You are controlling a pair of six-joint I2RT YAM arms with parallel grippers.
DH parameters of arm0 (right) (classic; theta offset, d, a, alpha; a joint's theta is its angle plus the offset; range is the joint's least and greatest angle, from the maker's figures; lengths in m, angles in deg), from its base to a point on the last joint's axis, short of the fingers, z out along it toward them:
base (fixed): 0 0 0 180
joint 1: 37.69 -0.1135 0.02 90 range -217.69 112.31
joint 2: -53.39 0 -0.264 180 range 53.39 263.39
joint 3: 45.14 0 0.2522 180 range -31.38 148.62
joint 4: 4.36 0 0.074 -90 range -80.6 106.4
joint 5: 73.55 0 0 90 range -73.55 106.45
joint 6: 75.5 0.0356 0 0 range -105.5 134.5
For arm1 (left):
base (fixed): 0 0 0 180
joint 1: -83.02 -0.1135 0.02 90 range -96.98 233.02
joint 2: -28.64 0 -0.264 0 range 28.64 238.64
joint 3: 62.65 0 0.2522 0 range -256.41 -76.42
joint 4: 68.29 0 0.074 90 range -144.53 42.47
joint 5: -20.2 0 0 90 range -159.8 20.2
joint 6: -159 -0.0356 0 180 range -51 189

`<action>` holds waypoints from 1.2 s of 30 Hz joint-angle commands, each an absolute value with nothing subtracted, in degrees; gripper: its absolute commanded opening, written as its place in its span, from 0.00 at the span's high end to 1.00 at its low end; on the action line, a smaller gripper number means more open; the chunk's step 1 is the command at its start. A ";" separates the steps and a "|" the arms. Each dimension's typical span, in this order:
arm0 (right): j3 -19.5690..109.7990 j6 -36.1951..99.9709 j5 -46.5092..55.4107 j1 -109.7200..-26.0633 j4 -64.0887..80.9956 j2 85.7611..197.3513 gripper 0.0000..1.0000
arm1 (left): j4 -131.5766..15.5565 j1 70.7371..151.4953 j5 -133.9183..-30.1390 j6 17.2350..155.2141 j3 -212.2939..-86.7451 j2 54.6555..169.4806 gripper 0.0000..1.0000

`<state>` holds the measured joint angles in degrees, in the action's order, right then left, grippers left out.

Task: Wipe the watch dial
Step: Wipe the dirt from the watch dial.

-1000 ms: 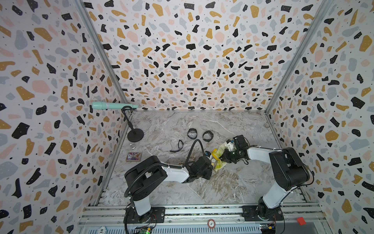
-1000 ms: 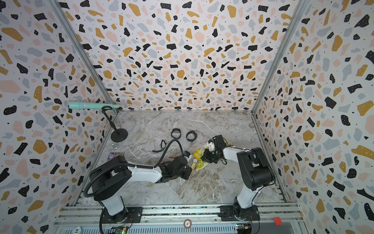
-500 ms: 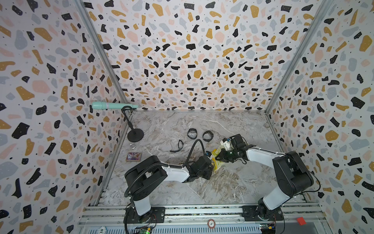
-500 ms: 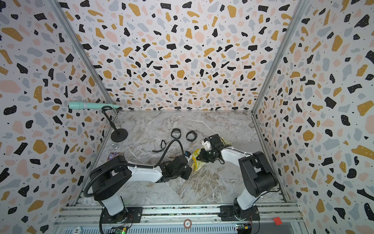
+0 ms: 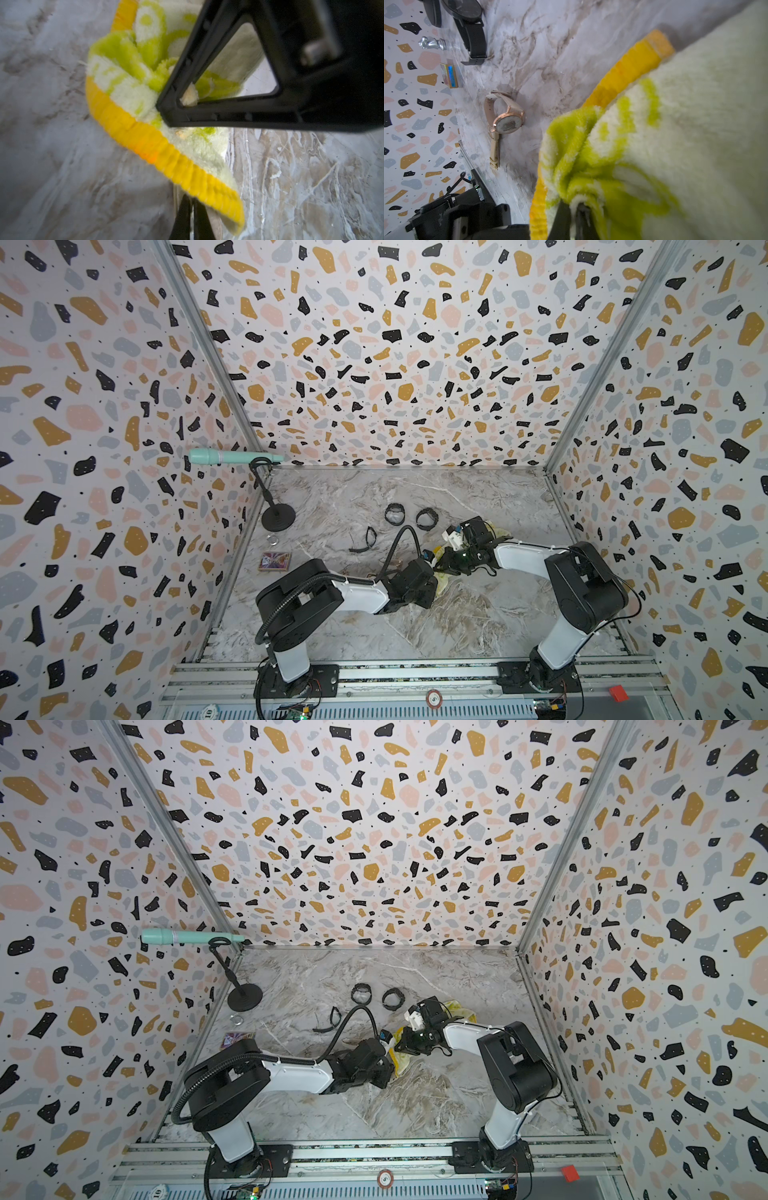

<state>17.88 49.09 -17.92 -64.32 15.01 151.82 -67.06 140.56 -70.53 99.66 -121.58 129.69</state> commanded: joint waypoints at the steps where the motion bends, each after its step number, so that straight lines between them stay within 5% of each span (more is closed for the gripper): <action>1: 18.34 49.07 -16.04 -63.82 16.11 151.54 1.00 | -56.84 141.38 -75.16 98.89 -119.75 133.59 0.94; 14: 18.02 44.45 -15.11 -57.31 22.52 146.21 1.00 | -56.02 141.38 -75.16 98.75 -119.83 133.40 0.94; 36: 17.04 49.36 -16.46 -66.16 17.47 151.52 1.00 | -55.97 141.38 -74.81 98.76 -120.03 133.33 0.94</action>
<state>18.12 47.69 -16.35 -65.96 18.70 150.56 -65.07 140.53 -70.71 99.11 -122.83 129.91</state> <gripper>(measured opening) 0.060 0.066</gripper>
